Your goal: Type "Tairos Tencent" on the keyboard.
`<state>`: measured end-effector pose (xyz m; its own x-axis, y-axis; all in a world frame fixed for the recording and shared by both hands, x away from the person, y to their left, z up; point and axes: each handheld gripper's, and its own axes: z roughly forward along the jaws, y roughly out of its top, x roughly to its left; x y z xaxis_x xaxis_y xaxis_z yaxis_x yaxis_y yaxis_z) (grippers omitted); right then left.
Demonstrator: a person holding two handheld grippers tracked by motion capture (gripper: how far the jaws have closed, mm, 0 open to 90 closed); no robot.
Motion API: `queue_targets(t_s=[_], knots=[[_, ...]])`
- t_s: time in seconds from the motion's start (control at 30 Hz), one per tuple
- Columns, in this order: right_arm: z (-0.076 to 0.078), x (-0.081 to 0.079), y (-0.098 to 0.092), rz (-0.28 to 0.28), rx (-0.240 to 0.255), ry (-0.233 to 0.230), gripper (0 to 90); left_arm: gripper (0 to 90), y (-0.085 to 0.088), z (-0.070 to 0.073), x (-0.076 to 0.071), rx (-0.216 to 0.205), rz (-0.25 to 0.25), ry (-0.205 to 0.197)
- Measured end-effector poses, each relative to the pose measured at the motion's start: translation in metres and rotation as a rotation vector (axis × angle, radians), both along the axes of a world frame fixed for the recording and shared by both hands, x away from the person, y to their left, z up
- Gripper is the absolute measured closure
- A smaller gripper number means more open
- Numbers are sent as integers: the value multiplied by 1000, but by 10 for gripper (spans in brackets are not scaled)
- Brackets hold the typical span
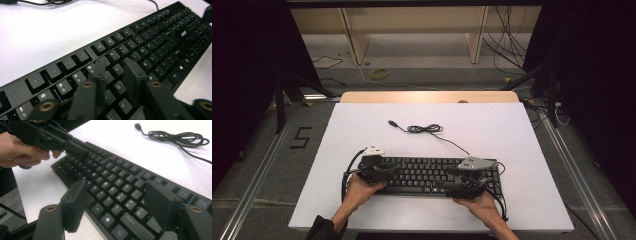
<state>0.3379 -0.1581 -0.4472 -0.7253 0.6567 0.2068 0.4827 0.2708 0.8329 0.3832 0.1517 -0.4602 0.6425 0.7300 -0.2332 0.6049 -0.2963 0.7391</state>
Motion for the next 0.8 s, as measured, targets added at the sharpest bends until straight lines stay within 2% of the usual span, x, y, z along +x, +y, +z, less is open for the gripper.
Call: queue_targets(t_s=[0.13,0.33,0.6,0.8], knots=[[0,-2,-4,-5,4,-2,354,811,-2,-2,2,18,-10,7],[-1,-4,-6,-6,2,2,350,888,-4,-5,6,34,-16,14],[-2,-8,-9,-7,2,2,340,893,-13,-8,9,62,-34,18],[-2,-9,-10,-9,4,3,332,893,-13,-10,10,72,-29,26]])
